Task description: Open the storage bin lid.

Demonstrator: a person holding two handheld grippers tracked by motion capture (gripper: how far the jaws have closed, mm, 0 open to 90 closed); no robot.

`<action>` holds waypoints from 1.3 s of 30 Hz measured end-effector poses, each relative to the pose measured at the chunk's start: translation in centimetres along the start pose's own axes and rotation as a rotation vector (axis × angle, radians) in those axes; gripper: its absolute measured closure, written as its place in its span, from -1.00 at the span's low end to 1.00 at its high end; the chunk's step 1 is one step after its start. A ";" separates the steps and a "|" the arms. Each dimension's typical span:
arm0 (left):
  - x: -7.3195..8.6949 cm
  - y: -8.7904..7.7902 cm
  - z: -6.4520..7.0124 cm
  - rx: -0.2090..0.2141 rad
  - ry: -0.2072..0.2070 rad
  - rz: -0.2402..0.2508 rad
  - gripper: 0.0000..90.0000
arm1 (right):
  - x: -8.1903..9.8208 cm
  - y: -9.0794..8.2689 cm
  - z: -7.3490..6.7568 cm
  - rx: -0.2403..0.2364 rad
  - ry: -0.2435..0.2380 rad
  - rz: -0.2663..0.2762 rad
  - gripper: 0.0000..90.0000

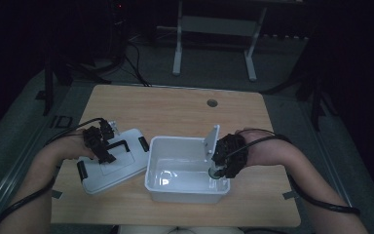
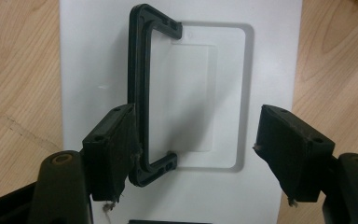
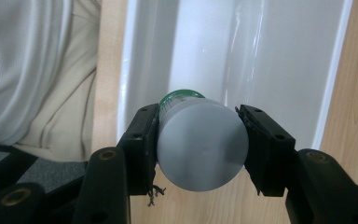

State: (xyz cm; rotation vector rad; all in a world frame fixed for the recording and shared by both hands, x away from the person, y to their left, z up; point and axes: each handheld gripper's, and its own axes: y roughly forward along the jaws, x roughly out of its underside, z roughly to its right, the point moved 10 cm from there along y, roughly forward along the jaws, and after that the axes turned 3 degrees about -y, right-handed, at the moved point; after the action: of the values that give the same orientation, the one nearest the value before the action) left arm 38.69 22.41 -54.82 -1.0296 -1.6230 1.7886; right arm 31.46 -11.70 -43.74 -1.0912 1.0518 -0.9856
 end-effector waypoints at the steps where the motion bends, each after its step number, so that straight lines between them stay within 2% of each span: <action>1: 0.0 0.0 0.0 -0.002 0.002 0.000 -0.35 | -0.1 0.4 0.1 -0.006 -0.008 -0.002 0.11; 10: 0.1 0.1 0.0 0.003 0.004 0.000 -0.35 | 0.2 3.9 0.7 -0.027 0.003 -0.056 0.11; 19: 0.2 0.3 0.0 0.007 0.002 -0.001 -0.35 | 0.5 7.3 1.1 -0.067 0.017 -0.069 0.11; 27: 0.2 0.5 0.0 0.004 0.004 -0.007 -0.35 | 0.6 9.6 1.1 -0.097 0.030 -0.100 0.11; 29: 0.2 0.5 0.0 0.005 0.005 -0.006 -0.35 | 0.6 10.1 1.1 -0.091 0.020 -0.114 0.11; 39: 0.2 0.5 0.0 0.005 0.008 -0.005 -0.35 | 0.3 12.0 1.3 -0.108 0.031 -0.150 0.10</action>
State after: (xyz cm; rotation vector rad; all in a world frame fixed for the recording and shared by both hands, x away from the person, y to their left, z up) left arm 38.64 22.53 -55.38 -1.0289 -1.6145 1.7823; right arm 33.91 -9.55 -55.37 -1.2613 1.0695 -1.0777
